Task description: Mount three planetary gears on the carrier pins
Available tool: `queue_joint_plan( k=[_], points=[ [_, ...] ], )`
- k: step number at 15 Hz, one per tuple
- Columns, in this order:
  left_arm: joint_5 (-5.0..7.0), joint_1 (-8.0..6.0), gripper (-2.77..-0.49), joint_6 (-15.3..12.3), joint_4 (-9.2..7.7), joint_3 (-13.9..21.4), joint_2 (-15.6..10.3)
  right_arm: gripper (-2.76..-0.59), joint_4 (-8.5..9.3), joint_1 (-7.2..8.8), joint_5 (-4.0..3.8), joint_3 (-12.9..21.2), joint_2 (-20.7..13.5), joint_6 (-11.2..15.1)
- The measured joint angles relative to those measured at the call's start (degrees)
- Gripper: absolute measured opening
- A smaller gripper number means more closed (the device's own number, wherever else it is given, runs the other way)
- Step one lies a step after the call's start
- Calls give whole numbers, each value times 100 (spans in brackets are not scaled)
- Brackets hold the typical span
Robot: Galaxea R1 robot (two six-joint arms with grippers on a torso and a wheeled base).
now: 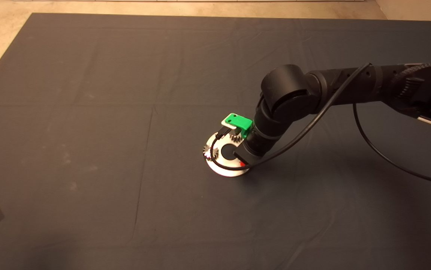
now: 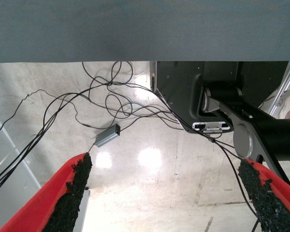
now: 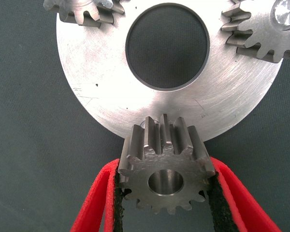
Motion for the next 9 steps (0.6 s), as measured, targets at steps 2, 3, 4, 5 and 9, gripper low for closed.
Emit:
queue_joint_plan(
  k=[2, 3, 4, 5, 9],
  points=[
    [0, 0, -109, 0, -2, 0, 0, -241, -1, -2, -1, 0, 0, -8],
    [0, 0, -109, 0, -4, 0, 0, -241, -2, -13, 0, 0, 0, -20],
    [0, 0, -109, 0, -6, 0, 0, -241, -2, -33, 0, 0, 0, -21],
    [0, 0, -109, 0, -13, 0, 0, -241, 0, -56, -2, 1, 0, -22],
    [0, 0, -109, 2, -45, 0, -1, -241, -2, -77, 0, 13, 2, -24]
  ],
)
